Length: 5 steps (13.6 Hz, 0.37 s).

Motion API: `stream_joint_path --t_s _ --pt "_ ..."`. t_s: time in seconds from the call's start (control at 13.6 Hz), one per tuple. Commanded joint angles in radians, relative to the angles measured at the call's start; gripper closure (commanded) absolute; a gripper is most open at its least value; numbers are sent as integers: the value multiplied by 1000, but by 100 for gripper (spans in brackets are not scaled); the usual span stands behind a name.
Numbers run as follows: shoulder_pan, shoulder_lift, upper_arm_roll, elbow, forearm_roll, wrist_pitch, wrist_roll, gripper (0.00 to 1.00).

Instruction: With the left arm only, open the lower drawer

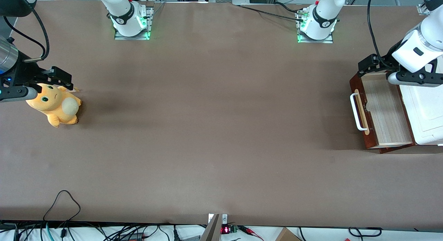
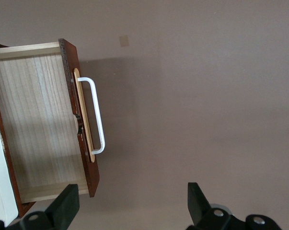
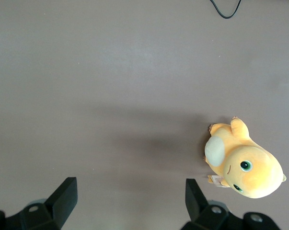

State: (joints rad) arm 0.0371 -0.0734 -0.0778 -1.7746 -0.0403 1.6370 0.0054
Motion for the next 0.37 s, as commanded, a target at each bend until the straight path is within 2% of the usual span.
stream_joint_path --t_s 0.0,0.29 --pt "-9 -17 13 -14 14 7 11 0" --pt "-9 -17 18 -8 16 7 1 0"
